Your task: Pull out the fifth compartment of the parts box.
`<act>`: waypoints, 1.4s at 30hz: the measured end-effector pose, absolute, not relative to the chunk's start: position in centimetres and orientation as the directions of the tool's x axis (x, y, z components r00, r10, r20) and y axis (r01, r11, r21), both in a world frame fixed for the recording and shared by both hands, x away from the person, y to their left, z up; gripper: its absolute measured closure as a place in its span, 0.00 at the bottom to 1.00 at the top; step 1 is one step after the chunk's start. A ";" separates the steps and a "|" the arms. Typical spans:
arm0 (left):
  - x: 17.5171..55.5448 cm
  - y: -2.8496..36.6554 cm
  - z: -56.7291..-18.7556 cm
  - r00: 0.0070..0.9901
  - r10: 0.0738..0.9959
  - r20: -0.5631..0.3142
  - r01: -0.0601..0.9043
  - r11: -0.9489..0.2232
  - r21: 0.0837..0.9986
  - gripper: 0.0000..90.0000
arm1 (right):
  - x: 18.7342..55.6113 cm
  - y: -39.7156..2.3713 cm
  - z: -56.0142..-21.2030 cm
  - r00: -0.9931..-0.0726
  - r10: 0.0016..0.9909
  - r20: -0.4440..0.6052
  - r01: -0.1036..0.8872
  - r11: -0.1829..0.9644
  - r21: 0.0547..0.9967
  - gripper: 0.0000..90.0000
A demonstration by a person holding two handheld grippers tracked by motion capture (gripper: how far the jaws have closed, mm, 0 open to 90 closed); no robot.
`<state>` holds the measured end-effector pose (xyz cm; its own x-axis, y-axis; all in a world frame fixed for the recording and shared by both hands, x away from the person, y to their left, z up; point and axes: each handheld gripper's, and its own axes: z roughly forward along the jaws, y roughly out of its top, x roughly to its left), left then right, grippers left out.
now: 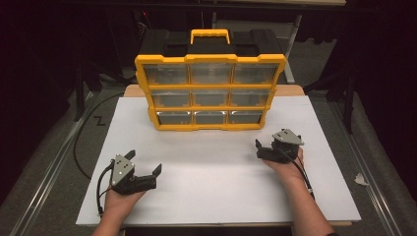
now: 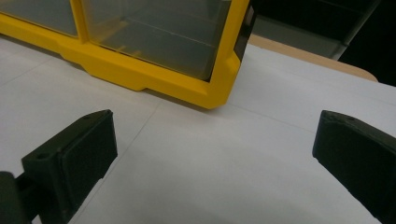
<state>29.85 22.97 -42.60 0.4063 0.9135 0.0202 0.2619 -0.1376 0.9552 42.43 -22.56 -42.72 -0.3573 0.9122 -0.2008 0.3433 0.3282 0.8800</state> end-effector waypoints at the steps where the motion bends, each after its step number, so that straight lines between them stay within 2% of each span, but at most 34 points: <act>1: 29.8 23.0 -42.6 0.406 0.914 0.021 0.259 -0.137 0.956 0.00 | 42.4 -22.5 -42.7 -0.361 0.908 -0.212 0.337 0.339 0.878 0.01; 13: 30.0 22.9 -42.6 0.405 0.914 0.023 0.250 -0.135 0.959 0.00 | 41.4 -22.2 -42.6 -0.379 0.862 -0.338 0.306 0.461 0.833 0.01; 29: 29.9 22.8 -42.6 0.405 0.914 0.034 0.249 -0.146 0.958 0.00 | 40.2 -21.3 -43.4 -0.421 0.715 -0.559 0.262 0.686 0.679 0.01; 42: 29.9 22.9 -42.6 0.400 0.915 0.042 0.250 -0.153 0.956 0.00 | 39.6 -21.2 -43.0 -0.413 0.623 -0.664 0.226 0.777 0.588 0.01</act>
